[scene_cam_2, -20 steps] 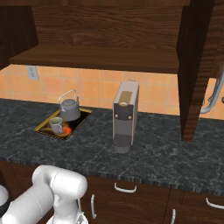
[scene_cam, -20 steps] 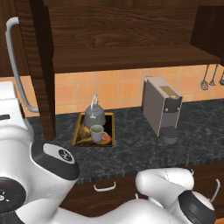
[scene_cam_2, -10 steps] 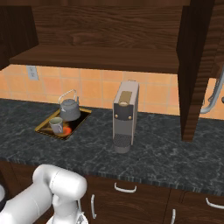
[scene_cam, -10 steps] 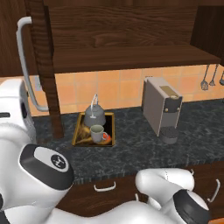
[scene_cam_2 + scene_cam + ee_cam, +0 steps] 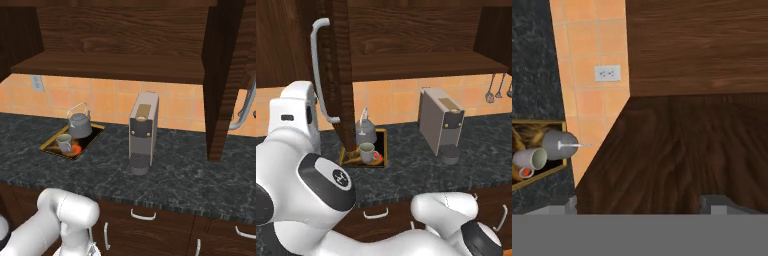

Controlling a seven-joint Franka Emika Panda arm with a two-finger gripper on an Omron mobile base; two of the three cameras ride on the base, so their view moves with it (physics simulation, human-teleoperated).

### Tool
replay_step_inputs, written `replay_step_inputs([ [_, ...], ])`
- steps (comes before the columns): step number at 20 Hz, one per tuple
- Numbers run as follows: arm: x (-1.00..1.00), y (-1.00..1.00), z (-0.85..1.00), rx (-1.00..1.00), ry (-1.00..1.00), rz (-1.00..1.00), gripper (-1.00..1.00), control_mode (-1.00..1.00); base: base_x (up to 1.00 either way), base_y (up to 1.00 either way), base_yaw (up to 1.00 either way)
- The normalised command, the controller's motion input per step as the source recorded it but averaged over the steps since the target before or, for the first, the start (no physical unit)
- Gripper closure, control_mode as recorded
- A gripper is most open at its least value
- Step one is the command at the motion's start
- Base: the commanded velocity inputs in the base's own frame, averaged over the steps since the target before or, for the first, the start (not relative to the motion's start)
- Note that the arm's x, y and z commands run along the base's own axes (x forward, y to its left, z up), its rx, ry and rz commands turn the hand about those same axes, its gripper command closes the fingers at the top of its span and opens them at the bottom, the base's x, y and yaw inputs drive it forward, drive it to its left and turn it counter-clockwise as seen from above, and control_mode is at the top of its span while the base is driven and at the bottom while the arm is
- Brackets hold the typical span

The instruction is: Pick the kettle from the counter and place it on the tray. Then pick the mug from the cabinet and place it on the tray. Then close the cabinet doors.

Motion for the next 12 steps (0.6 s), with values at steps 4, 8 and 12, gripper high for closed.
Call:
replay_step_inputs([
  [4,0.37,-0.80,0.00,0.00,0.00,0.00,-1.00,-1.00,0.00,0.00,0.00],
  [8,0.40,-0.83,-0.01,0.00,-0.01,0.00,-1.00,-1.00,0.00,0.00,0.00],
  [12,0.54,-0.80,-0.03,0.00,0.00,0.00,-1.00,-1.00,0.00,0.00,0.00],
])
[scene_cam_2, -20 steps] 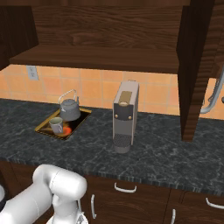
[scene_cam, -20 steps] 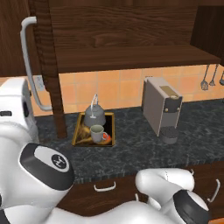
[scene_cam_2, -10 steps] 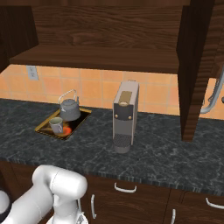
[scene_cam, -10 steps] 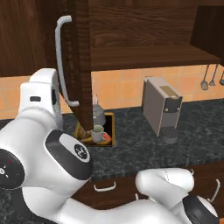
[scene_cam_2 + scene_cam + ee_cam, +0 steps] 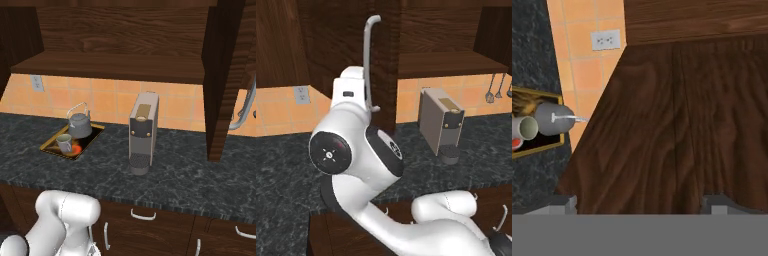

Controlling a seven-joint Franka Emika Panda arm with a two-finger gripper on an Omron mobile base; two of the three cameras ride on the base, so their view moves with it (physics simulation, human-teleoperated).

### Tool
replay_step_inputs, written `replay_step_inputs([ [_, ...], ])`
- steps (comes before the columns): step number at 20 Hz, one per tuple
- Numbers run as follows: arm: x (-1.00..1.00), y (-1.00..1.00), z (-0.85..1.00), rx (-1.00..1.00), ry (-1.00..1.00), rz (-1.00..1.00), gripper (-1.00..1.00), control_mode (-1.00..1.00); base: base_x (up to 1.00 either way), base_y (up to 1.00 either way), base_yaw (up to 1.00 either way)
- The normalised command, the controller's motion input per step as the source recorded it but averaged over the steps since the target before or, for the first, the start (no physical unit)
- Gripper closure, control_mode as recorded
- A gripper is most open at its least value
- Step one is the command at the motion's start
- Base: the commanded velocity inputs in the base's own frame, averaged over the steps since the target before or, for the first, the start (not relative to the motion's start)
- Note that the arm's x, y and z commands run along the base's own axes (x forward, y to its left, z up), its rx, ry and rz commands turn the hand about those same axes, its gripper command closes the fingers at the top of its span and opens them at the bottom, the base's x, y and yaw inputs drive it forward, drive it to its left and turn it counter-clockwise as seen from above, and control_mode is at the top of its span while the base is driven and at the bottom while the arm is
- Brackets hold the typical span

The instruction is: Pick the kettle from the counter and place it on the tray. Then pick the mug from the cabinet and place it on the tray. Then close the cabinet doors.

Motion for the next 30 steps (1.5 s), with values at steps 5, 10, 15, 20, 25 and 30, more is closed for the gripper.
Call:
replay_step_inputs([
  [5,0.68,-0.74,-0.03,0.00,0.00,0.00,-1.00,-1.00,0.00,0.00,0.00],
  [10,0.85,-0.62,-0.07,0.00,0.00,0.00,-1.00,-1.00,0.00,0.00,0.00],
  [15,0.89,-0.54,0.00,0.01,0.00,0.00,-1.00,-1.00,0.00,0.00,0.00],
  [20,0.89,-0.46,0.00,0.00,0.00,0.00,-1.00,-1.00,0.00,0.00,0.00],
  [25,0.87,-0.32,0.00,0.00,0.10,0.00,-1.00,-1.00,0.00,0.00,0.00],
  [30,0.61,-0.08,0.00,-0.01,0.01,0.00,-1.00,-1.00,0.00,0.00,0.00],
])
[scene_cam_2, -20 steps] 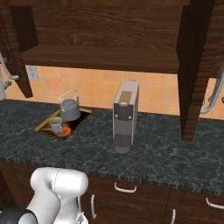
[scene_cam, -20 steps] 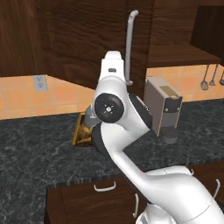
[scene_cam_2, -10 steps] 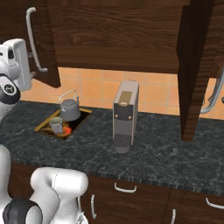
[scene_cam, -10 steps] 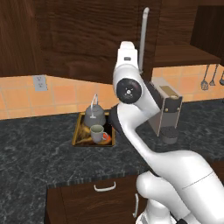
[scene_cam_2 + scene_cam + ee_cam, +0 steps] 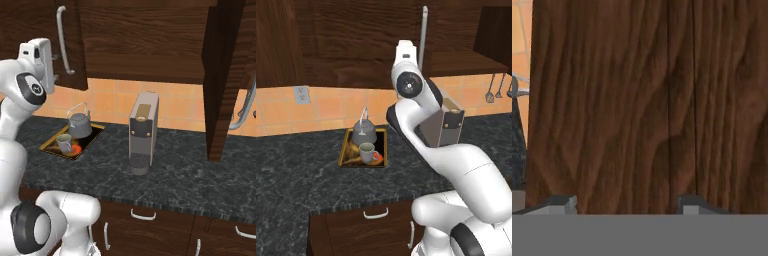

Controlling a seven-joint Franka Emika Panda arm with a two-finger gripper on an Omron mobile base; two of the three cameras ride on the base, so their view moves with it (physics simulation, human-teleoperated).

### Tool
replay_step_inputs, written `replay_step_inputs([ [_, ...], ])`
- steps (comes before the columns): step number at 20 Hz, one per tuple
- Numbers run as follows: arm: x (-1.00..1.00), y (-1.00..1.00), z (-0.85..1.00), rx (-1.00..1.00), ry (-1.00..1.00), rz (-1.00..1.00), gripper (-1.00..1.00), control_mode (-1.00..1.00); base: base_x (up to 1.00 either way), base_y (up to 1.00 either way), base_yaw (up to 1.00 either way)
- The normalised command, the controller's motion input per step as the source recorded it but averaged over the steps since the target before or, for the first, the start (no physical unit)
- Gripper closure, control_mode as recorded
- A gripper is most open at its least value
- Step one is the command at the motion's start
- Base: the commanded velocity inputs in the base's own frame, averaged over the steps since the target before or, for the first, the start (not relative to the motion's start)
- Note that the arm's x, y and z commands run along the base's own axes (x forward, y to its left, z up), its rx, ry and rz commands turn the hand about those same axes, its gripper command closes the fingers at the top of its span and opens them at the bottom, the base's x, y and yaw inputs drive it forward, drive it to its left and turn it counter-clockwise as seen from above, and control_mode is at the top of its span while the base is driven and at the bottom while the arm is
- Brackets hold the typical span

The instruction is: Pick the kettle from the counter and place it on the tray. Then pick the mug from the cabinet and place it on the tray. Then close the cabinet doors.

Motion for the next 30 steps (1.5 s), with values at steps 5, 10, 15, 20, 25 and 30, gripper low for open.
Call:
replay_step_inputs([
  [5,0.67,0.00,-0.03,-0.06,0.01,0.00,-1.00,-1.00,0.00,0.00,0.00],
  [10,0.59,0.00,-0.09,-0.11,0.05,0.00,-1.00,-1.00,0.00,0.00,0.00],
  [15,0.18,0.00,0.01,-0.11,0.22,0.00,-1.00,-1.00,0.00,0.00,0.00],
  [20,0.20,0.00,0.02,-0.12,0.36,0.00,-1.00,-1.00,0.00,0.00,0.00],
  [25,0.03,0.00,-0.04,-0.12,0.20,0.00,-1.00,-1.00,0.00,0.00,0.00],
  [30,-0.43,-0.10,-0.03,-0.03,0.01,0.00,-1.00,-1.00,0.00,0.00,0.00],
])
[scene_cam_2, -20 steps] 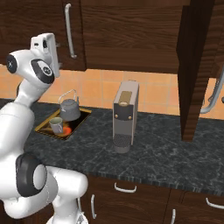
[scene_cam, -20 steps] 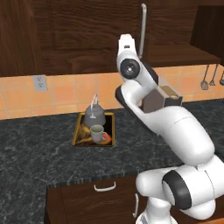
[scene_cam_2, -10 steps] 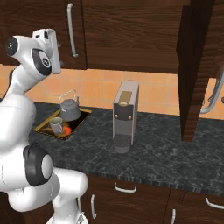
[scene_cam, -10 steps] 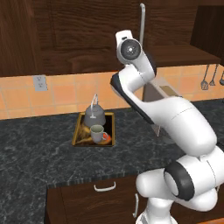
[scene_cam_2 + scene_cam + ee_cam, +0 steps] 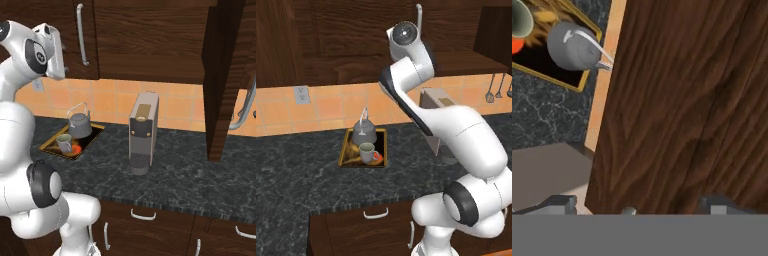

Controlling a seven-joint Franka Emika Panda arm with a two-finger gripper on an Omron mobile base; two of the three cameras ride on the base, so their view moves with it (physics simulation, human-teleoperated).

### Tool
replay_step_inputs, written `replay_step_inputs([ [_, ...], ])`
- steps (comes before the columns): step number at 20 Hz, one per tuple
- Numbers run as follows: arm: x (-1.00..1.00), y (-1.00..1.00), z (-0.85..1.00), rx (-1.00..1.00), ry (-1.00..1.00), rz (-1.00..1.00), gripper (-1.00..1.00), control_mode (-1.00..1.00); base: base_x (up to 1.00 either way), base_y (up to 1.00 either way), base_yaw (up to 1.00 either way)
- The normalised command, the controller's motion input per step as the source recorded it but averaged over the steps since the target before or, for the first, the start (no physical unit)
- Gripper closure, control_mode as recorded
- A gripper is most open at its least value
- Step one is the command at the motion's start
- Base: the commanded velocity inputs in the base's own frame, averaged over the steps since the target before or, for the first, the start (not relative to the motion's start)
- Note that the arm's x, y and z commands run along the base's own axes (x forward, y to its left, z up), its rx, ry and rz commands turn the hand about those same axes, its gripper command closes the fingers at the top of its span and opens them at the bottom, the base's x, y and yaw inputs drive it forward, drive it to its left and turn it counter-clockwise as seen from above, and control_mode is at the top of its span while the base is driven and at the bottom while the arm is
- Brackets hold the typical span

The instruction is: Pick the kettle from the counter and place it on the tray. Then pick the mug from the cabinet and place it on the tray. Then close the cabinet doors.

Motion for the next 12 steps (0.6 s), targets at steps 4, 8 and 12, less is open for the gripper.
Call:
replay_step_inputs([
  [4,-0.74,-0.11,-0.04,0.01,-0.01,0.00,-1.00,-1.00,0.00,0.00,0.00],
  [8,-0.73,0.00,0.00,0.12,-0.03,0.00,-1.00,-1.00,0.00,0.00,0.00],
  [12,-0.85,0.00,0.06,0.32,-0.05,-0.04,-1.00,-1.00,0.00,0.00,0.00],
])
